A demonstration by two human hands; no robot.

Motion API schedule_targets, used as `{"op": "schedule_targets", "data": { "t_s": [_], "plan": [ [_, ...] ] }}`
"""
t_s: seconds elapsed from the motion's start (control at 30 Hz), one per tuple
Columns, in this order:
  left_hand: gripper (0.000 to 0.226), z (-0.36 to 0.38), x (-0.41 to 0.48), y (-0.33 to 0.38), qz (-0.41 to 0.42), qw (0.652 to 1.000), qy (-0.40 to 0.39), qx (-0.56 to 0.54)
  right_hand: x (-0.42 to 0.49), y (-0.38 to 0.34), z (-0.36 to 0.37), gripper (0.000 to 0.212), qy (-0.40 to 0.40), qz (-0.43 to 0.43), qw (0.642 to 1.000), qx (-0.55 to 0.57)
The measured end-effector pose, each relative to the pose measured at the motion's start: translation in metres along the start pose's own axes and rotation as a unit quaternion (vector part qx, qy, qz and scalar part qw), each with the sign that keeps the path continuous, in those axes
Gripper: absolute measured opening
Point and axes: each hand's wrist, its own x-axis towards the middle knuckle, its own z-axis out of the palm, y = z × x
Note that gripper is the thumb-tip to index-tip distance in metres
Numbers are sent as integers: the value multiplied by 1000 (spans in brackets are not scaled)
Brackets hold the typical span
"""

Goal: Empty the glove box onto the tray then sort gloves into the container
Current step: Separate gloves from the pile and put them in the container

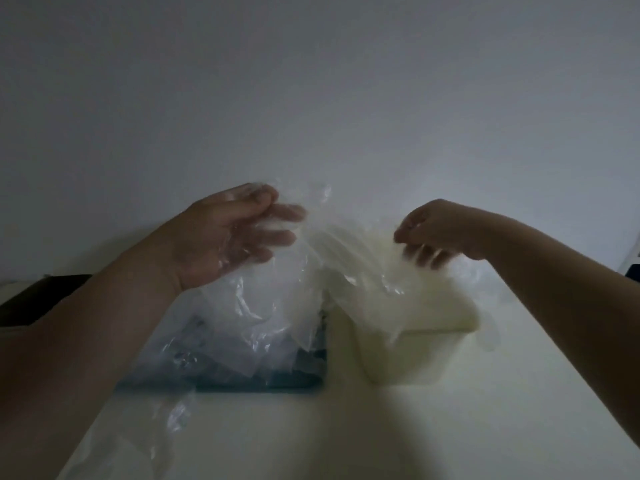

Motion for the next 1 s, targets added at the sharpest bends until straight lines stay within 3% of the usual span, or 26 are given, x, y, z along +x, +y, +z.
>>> {"op": "schedule_targets", "data": {
  "t_s": [0.1, 0.23, 0.4, 0.5, 0.6, 0.7, 0.83, 1.0],
  "plan": [
    [8, 22, 8, 1, -15, 999, -42, -6, 10, 4, 13, 9, 41, 0, 999, -20],
    [10, 53, 34, -11, -46, 995, -82, 14, 18, 10, 33, 23, 77, -6, 997, -12],
    [16, 82, 83, -44, -97, 991, -31, 90, 22, 25, -2, 44, 175, -30, 977, 117],
    [21, 100, 114, -64, -98, 992, 12, 78, 5, 31, -28, 39, 226, -58, 967, 102],
    [20, 114, 140, -83, -110, 987, 59, 98, -24, 36, -21, 39, 151, -88, 983, 55],
    [17, 121, 155, -101, -92, 968, 96, 213, -50, 35, 6, 50, 26, -100, 993, -59],
    [36, 119, 154, -104, -45, 951, 115, 282, -43, 25, 43, 64, -91, -88, 962, -241],
    [37, 99, 131, -88, 27, 942, 172, 287, -3, 23, 77, 63, -154, -24, 940, -305]
  ]
}}
